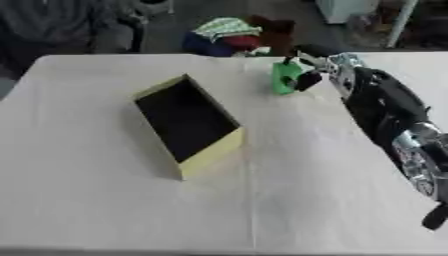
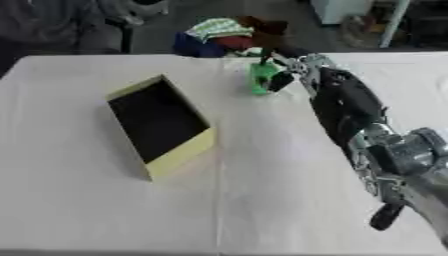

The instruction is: Pick up objects on the table and place them in the box.

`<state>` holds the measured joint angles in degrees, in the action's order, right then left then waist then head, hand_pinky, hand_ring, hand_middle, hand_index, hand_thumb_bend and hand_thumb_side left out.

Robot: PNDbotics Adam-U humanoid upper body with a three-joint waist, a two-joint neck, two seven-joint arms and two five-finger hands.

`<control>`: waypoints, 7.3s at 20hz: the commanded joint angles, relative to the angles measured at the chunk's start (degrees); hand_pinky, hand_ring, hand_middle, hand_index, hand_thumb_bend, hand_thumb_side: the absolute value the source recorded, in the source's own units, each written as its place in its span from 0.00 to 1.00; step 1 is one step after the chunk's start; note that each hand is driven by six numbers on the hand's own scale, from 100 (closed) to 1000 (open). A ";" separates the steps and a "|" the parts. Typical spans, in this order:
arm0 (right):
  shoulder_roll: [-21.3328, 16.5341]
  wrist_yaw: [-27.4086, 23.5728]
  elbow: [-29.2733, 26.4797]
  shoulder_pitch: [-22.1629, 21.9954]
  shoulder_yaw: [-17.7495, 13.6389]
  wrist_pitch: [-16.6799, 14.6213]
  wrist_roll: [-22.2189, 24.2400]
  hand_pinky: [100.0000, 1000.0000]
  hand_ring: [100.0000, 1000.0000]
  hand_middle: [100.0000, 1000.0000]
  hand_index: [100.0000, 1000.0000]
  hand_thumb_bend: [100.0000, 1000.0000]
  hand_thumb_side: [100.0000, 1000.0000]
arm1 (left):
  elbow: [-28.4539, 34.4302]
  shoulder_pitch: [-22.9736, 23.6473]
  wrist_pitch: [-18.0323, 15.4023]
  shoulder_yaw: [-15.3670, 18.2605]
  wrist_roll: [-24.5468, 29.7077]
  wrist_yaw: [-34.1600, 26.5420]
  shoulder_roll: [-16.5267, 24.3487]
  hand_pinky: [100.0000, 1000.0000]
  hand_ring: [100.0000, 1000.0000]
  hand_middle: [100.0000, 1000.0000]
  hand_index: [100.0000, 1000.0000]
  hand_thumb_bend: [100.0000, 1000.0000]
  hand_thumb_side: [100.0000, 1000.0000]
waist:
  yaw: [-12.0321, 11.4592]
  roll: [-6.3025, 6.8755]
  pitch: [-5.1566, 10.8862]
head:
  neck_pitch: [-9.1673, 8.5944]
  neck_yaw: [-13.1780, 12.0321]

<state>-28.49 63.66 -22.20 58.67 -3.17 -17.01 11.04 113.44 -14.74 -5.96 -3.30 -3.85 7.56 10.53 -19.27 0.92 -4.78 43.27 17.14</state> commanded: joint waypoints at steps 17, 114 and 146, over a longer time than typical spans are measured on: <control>-2.26 0.66 -2.27 2.22 -0.36 -0.14 7.38 1.00 1.00 0.97 0.98 0.25 0.24 | 1.15 -1.06 0.12 -0.22 -0.20 0.14 0.82 0.60 0.61 0.69 0.79 0.48 0.56 | -0.80 0.19 -0.22 | -0.40 0.56; 4.57 -29.41 -26.57 3.10 5.68 -15.69 18.95 0.84 1.00 0.90 0.97 0.13 0.36 | 1.15 -0.55 0.20 -0.40 -0.34 0.26 0.41 0.61 0.61 0.69 0.79 0.48 0.56 | 0.46 0.53 1.59 | 0.45 1.85; -3.37 -51.14 -3.45 2.70 -5.83 4.30 -5.88 0.75 1.00 0.81 0.92 0.00 0.45 | 1.15 -0.06 0.63 -0.35 -0.47 0.40 0.85 0.61 0.61 0.69 0.79 0.48 0.57 | 1.16 0.88 2.01 | 0.70 1.42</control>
<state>-30.00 13.32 -25.49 60.36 -9.37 -12.66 6.22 113.45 -14.39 -5.46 -3.95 -4.18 7.66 10.50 -18.06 1.73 -3.59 43.82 18.73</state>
